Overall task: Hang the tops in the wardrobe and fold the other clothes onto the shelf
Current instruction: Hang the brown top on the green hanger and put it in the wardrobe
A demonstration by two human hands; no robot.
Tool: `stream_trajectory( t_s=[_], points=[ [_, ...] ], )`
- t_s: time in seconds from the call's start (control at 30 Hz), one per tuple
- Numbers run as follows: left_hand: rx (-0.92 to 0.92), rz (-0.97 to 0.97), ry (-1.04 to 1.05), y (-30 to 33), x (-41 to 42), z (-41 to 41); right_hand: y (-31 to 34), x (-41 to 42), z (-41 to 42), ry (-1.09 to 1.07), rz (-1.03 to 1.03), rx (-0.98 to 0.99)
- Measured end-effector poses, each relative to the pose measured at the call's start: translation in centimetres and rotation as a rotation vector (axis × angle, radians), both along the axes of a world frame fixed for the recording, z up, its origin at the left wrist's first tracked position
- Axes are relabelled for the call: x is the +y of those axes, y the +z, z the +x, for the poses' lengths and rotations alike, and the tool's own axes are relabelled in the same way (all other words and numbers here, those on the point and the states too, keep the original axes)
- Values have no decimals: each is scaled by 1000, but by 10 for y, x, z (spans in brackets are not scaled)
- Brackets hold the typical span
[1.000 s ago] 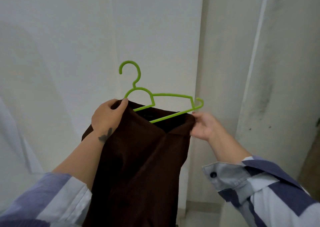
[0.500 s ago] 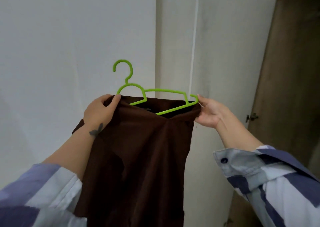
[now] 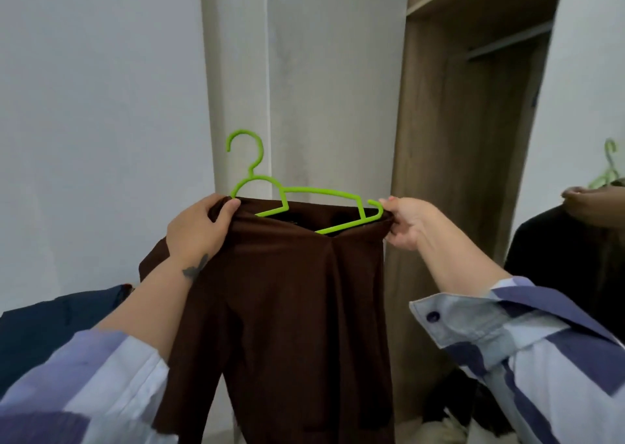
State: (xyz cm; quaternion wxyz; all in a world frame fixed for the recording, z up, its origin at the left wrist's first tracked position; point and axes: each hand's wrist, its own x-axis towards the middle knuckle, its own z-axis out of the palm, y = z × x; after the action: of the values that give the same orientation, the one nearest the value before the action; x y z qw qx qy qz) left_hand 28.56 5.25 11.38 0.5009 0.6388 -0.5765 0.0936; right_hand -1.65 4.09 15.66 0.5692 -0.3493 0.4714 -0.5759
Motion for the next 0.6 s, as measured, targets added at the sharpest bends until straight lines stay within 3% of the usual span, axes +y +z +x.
stream_trajectory(
  t_s=[0.3,0.37,0.5,0.6],
  points=[
    [-98,4,-72,-4,-14,-65,-15,10,-54,-201,74,160],
    [-162,-29,-81,-4,-17,-75,-18,7,-55,-306,13,230],
    [-280,-52,-104,-13,-27,-95,-23,1,-50,-492,-167,654],
    [-207,-1,-123,-16,-38,-100,-24,6,-47,-365,-328,675]
  ],
)
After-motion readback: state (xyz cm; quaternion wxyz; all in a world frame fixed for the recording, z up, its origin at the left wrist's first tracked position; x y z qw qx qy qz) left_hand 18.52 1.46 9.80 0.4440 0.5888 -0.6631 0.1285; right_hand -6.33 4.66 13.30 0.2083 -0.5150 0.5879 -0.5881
